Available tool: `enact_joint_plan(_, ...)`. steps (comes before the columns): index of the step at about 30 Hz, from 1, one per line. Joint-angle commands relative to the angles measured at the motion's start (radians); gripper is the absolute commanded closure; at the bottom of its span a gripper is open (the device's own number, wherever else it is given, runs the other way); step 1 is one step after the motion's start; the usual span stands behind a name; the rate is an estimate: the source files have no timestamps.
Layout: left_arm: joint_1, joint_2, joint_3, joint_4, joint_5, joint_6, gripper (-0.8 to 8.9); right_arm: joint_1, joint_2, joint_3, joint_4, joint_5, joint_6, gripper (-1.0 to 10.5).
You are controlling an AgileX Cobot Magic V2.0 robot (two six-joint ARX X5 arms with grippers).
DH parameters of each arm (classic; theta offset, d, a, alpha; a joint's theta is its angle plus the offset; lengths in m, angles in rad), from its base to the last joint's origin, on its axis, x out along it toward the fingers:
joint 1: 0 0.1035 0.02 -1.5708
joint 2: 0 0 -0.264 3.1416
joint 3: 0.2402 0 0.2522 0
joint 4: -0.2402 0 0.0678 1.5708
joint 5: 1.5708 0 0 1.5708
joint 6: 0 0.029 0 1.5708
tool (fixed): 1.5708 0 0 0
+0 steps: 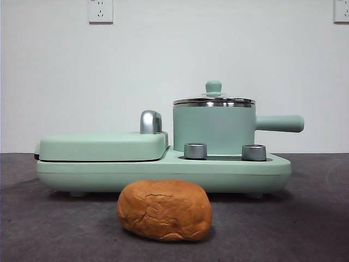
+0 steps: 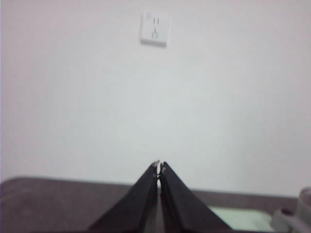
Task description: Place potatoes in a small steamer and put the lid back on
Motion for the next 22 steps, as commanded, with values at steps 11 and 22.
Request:
enact_joint_plan(11,0.001,0.018,0.07,-0.048,-0.006,-0.309,8.05,0.002,0.031,0.158,0.04,0.006,0.212,9.3)
enact_joint_plan(22,0.0,0.307,0.413,-0.357,0.167,-0.242,8.04,0.002,0.296,0.476,-0.112,-0.016,0.174,9.3)
